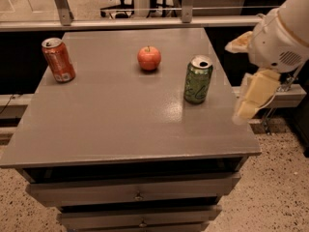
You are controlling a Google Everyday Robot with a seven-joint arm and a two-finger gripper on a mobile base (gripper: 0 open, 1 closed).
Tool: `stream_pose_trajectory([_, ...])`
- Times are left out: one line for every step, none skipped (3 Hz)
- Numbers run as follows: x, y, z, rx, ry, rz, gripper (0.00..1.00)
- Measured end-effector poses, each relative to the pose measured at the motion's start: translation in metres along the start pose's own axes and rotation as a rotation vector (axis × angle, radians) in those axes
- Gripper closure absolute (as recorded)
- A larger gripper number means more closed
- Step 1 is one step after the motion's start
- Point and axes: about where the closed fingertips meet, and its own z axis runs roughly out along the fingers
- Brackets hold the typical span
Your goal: Pick coke can
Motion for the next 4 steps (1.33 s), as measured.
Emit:
stream_pose_trajectory([-0.052, -0.008, 0.027, -0.07, -0.194, -0.062, 0.0])
stream_pose_trajectory([-0.127, -0.008, 0.014, -0.047, -0.358, -0.178, 0.0])
stream_pose_trajectory([-0.127, -0.008, 0.014, -0.047, -0.358, -0.178, 0.0])
stream_pose_trajectory([-0.145, -0.003, 0.032, -0.069, -0.418, -0.134, 0.0])
